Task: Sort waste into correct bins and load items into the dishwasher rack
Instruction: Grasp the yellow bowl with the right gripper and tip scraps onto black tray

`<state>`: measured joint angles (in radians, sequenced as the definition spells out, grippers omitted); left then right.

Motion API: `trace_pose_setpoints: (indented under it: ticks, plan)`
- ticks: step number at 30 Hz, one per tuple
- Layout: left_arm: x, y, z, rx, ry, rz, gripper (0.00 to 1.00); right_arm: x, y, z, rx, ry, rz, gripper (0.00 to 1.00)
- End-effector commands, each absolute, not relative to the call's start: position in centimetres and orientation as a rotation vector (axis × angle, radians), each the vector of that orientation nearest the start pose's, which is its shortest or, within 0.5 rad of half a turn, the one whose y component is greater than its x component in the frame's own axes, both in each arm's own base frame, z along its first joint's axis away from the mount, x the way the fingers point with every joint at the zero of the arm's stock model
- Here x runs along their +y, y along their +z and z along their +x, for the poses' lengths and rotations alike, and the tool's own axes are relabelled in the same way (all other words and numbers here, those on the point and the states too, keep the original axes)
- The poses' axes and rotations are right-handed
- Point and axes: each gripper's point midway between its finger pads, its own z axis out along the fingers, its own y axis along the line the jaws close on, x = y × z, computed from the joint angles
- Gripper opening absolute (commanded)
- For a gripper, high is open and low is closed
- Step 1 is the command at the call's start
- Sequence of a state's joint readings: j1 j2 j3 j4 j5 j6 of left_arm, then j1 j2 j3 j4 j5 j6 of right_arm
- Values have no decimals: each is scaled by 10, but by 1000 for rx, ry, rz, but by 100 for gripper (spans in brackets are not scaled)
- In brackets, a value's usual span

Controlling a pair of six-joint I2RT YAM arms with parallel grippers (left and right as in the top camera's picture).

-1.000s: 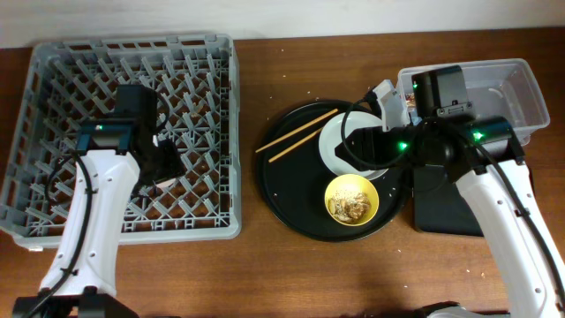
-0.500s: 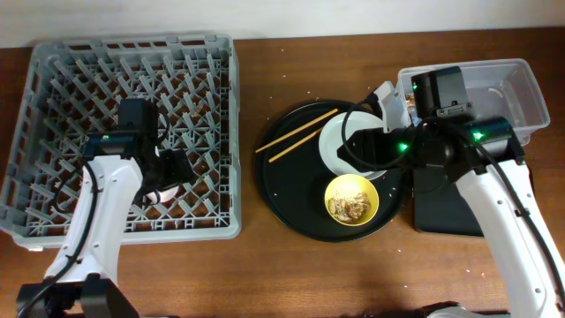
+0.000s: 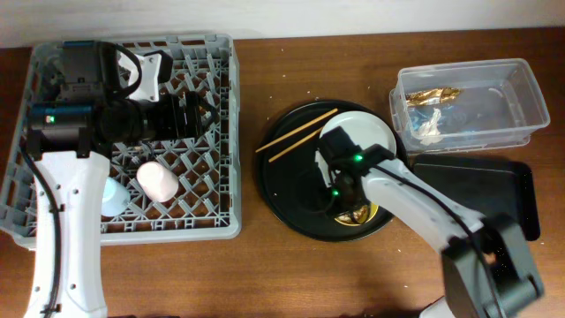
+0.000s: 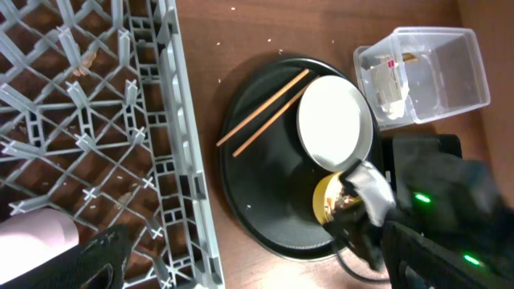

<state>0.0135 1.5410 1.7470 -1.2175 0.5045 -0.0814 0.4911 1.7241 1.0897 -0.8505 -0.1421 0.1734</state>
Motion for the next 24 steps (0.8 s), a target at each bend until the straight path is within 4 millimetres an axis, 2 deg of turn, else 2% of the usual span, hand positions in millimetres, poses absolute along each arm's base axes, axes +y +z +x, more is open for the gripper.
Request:
trace_pose_setpoints:
  ticks: [1, 2, 4, 6, 8, 9, 11, 13, 15, 16, 18, 21, 24]
  plan:
    - [-82, 306, 357, 2494, -695, 116, 99, 163, 12, 262, 3112, 156, -477, 7]
    - [-82, 306, 357, 2494, -695, 116, 99, 163, 13, 263, 3110, 156, -473, 4]
    - [-82, 306, 357, 2494, -695, 116, 99, 161, 26, 271, 3081, 179, -376, 4]
    - [-82, 306, 357, 2494, -695, 116, 99, 166, 56, 281, 3016, 343, -267, 4]
    - [-82, 306, 357, 2494, -695, 116, 99, 166, 101, 293, 2899, 565, -186, 4]
    - [-82, 306, 357, 2494, -695, 116, 99, 155, 129, 301, 2815, 657, -97, 4]
    - [-81, 305, 357, 2495, -687, 114, 99, 115, 174, 313, 2652, 730, 84, 4]
    - [-81, 305, 357, 2495, -687, 114, 99, 60, 209, 321, 2491, 760, 281, 4]
    - [-81, 305, 357, 2495, -687, 114, 99, 16, 217, 326, 2411, 729, 385, 4]
    - [-81, 305, 357, 2495, -687, 114, 99, 0, 218, 331, 2370, 735, 379, 4]
    - [-81, 305, 357, 2495, -687, 114, 99, -20, 209, 334, 2340, 786, 383, 4]
    - [-81, 305, 357, 2495, -687, 114, 99, -35, 187, 338, 2294, 949, 369, 4]
    - [-81, 305, 357, 2495, -687, 114, 99, -35, 169, 339, 2214, 1144, 319, 4]
